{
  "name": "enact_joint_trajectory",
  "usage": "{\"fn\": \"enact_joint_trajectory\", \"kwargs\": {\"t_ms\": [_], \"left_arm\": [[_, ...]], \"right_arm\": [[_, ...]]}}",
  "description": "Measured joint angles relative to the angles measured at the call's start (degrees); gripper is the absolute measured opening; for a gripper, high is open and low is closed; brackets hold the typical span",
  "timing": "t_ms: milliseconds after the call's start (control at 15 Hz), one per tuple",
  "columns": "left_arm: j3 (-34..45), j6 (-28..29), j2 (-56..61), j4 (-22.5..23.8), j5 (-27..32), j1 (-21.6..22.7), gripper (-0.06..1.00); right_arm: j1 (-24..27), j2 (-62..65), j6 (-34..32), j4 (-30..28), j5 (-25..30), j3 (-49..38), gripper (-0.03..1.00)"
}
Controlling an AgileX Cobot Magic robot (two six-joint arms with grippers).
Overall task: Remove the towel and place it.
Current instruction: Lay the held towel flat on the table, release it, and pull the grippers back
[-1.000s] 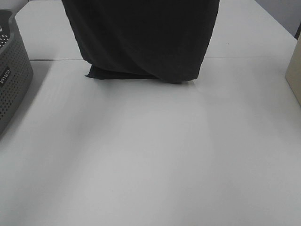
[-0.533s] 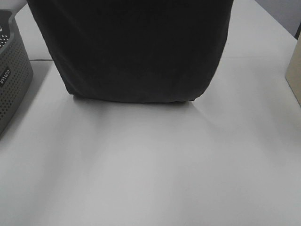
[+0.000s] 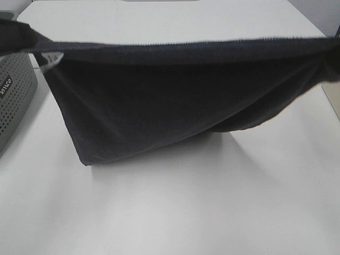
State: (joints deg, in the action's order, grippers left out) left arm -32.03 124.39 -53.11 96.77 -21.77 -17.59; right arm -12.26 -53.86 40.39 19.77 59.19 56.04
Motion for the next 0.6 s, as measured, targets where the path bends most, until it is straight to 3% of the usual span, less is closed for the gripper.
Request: {"fn": "enact_joint_trajectory", "kwargs": {"t_ms": [67, 200, 333, 600], "left_arm": [[2.8, 2.6, 0.1, 1.7, -2.5, 0.1, 0.0], [5.8, 3.4, 0.1, 2.1, -5.3, 0.5, 0.0], [7.3, 3.7, 0.1, 2.1, -6.1, 0.6, 0.0], [12.7, 3.8, 0.1, 2.6, -8.0, 0.9, 0.0]], "right_arm": [[0.5, 0.3, -0.8, 0.9, 5.1, -4.0, 0.01], [0.6, 0.3, 1.1, 1.9, 8.4, -7.6, 0.01], [0.6, 0.3, 3.6, 2.6, 8.9, -9.2, 0.01], [0.9, 0.5, 17.2, 7.4, 9.4, -17.2, 0.01]]}}
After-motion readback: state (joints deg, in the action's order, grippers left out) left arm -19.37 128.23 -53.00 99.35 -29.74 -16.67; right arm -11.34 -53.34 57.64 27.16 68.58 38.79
